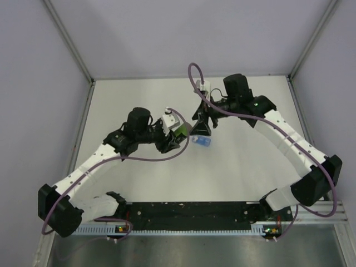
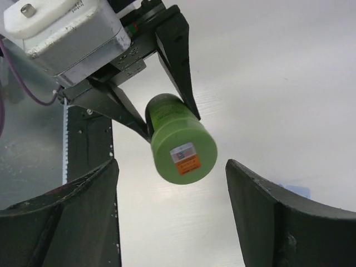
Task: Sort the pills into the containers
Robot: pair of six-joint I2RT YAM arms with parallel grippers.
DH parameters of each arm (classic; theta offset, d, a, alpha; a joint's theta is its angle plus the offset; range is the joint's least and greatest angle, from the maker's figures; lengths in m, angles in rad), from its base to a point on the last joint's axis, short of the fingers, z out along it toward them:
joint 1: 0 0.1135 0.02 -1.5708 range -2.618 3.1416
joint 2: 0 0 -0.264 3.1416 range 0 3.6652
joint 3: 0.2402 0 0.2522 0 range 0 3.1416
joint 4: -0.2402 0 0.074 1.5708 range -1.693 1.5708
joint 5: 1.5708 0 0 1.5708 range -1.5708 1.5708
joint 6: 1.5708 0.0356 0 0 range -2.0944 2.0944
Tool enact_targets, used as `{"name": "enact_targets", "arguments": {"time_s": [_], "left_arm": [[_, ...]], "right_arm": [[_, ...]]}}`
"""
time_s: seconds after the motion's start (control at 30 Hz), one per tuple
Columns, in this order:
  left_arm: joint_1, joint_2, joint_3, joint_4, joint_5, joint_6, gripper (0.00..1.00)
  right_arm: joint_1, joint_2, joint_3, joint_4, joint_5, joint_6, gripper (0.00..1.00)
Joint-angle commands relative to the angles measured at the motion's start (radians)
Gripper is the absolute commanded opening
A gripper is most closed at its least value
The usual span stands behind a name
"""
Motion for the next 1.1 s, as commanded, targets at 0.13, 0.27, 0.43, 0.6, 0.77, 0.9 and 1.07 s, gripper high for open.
{"name": "enact_targets", "arguments": {"time_s": [0.13,0.27,0.43,0.6,0.77,0.9,1.07], "left_arm": [[0.004,0.035,0.109,-0.125,0.321,0.022,0.0],[0.004,0.049,0.135,-0.161,0.354,0.035,0.0],[0.003,0.061,0.136,-0.167,0.372,0.038,0.0],[0.007,0.067,0.139,-0.172,0.397,0.044,0.0],[0.007,0.076,0.138,-0.176,0.41,0.049,0.0],[0.006,0.078,0.13,-0.175,0.407,0.052,0.0],[0.007,0.061,0.115,-0.135,0.352,0.03,0.0]], "right_arm": [[0.022,-0.065,-0.008,-0.106,0.015,-0.274,0.78],[0.057,-0.085,-0.022,-0.155,-0.008,-0.341,0.78],[0.083,-0.111,-0.059,-0.159,-0.045,-0.366,0.78],[0.094,-0.119,-0.073,-0.16,-0.041,-0.378,0.78],[0.094,-0.105,-0.065,-0.143,-0.062,-0.368,0.71],[0.094,-0.078,-0.048,-0.142,-0.096,-0.343,0.53],[0.095,-0.039,-0.041,-0.119,-0.107,-0.27,0.19]]}}
